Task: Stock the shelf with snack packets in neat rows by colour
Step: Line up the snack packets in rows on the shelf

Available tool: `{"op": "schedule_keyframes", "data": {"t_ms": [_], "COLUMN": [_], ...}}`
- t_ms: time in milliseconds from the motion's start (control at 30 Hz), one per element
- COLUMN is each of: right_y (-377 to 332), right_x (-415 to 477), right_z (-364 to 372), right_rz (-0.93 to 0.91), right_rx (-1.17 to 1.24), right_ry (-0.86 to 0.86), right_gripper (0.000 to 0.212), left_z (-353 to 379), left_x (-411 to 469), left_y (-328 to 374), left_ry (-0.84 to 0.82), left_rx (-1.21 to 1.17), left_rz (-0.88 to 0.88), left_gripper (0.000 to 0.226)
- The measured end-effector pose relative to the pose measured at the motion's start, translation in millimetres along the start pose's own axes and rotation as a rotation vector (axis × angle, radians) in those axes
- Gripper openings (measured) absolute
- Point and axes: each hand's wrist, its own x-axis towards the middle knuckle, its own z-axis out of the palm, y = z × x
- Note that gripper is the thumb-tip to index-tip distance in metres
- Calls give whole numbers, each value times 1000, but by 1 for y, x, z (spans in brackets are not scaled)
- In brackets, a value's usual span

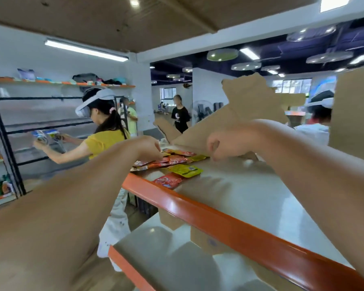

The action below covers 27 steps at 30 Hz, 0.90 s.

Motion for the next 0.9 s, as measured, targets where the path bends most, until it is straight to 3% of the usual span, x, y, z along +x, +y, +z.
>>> {"op": "schedule_keyframes", "data": {"t_ms": [167,333,500,667,800,900], "right_y": [-25,-39,-36,-21,-18,-15], "right_x": [81,144,174,175,171,165], "right_z": [-2,8,39,61,56,41], "right_rz": [105,189,274,285,338,393], "right_rx": [-73,-51,19,15,21,72], "right_ry": [-50,-103,-13,113,224,312], "right_gripper": [29,32,39,35,8,14], "left_z": [2,5,23,25,26,25], "left_x": [62,97,107,106,106,103], "left_y": [-30,-37,-45,-57,-59,-59], "left_ry": [-138,-134,-77,66,213,376], "left_rx": [8,-56,-286,-384,-415,-439], "left_rz": [170,341,380,408,377,366], "left_gripper": [35,33,31,25,20,23]}}
